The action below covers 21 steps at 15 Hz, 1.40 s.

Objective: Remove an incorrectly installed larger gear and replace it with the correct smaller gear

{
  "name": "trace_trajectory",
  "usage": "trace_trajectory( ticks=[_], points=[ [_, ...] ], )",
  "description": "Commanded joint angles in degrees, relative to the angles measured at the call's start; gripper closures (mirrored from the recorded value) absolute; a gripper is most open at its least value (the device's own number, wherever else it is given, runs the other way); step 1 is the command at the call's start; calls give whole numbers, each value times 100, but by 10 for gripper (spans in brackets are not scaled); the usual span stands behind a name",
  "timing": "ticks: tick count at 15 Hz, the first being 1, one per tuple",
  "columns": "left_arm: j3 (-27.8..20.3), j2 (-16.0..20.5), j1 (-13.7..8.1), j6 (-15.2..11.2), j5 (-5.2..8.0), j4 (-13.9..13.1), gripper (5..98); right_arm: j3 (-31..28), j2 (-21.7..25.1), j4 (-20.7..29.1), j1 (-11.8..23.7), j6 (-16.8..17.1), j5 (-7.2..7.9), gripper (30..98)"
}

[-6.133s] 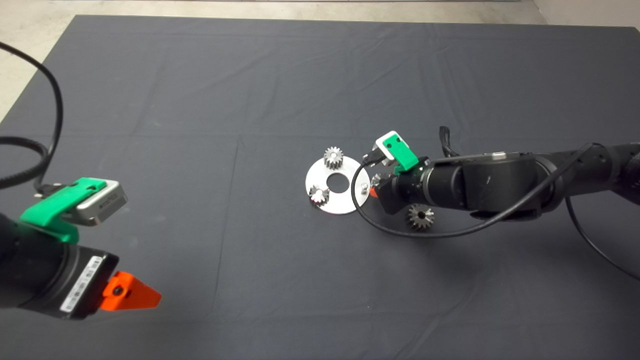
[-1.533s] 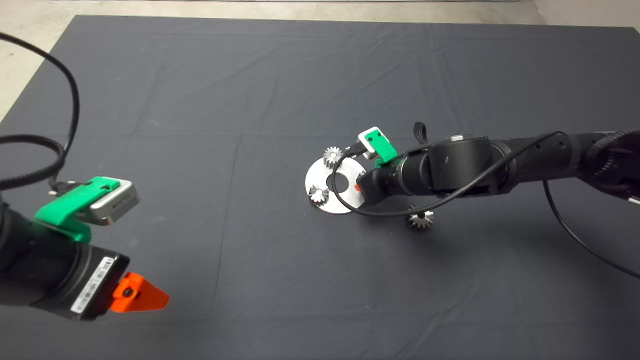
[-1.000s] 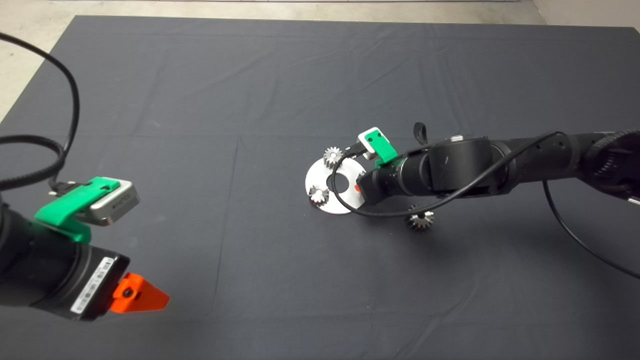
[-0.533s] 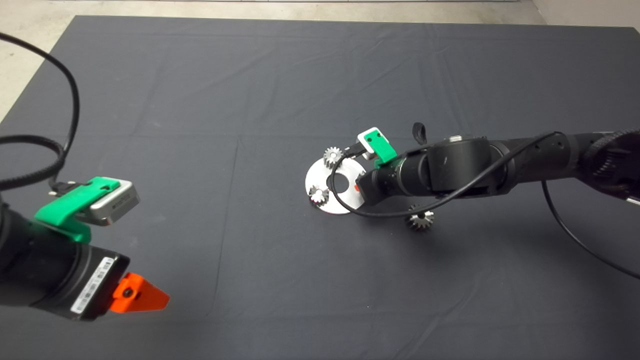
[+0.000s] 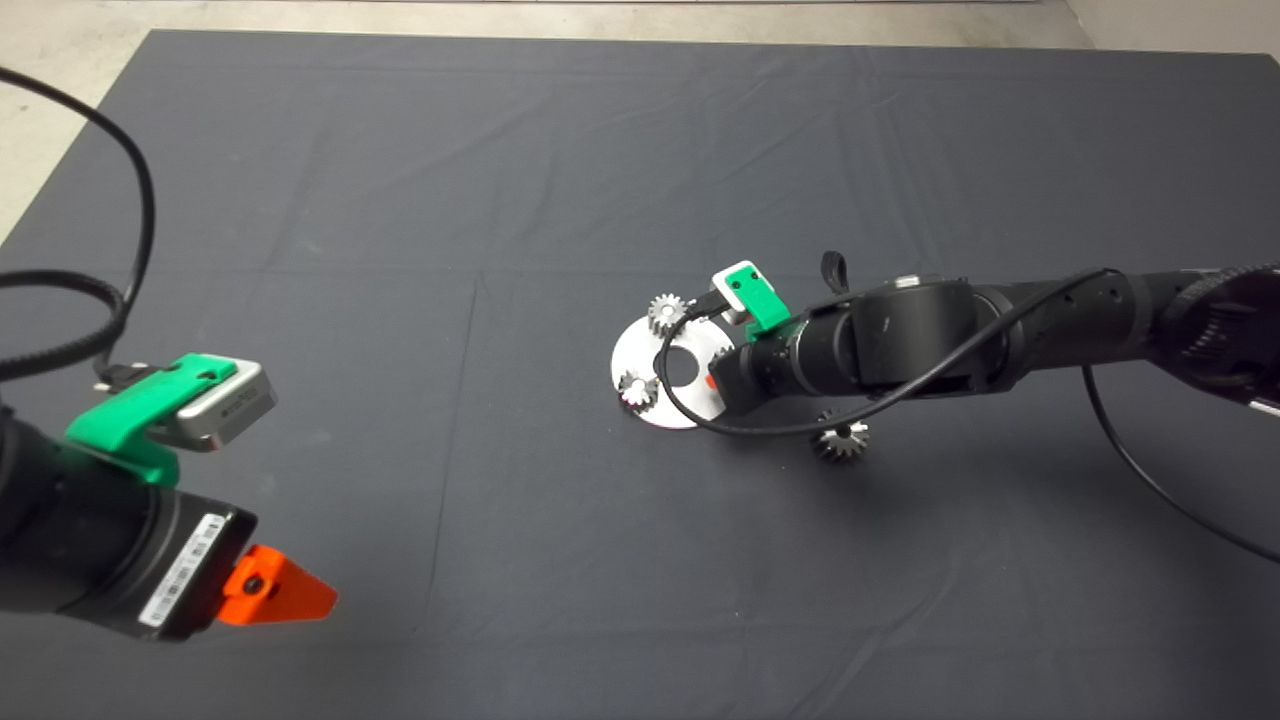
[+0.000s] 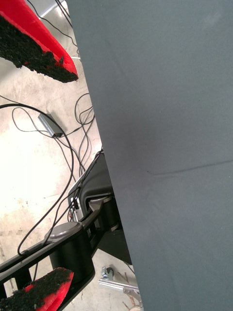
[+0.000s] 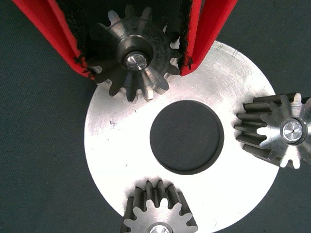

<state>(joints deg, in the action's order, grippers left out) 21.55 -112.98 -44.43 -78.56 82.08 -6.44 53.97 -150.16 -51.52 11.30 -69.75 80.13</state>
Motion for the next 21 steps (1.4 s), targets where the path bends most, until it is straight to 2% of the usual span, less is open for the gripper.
trace_trajectory(
  ticks=[1,16,17,20,21],
  points=[
    [-47,26,-57,-19,19,-95,55,-28,-9,116,118,-29,-24,892],
    [-47,22,-57,-19,10,-103,55,-37,43,98,153,-21,-15,871],
    [-47,26,-57,-19,10,-103,55,-37,43,98,153,-21,-4,850],
    [-47,17,-57,-11,10,-103,55,-46,35,98,153,-21,3,844],
    [-48,17,-57,-18,10,-103,55,-129,53,98,181,-38,21,815]
  ],
)
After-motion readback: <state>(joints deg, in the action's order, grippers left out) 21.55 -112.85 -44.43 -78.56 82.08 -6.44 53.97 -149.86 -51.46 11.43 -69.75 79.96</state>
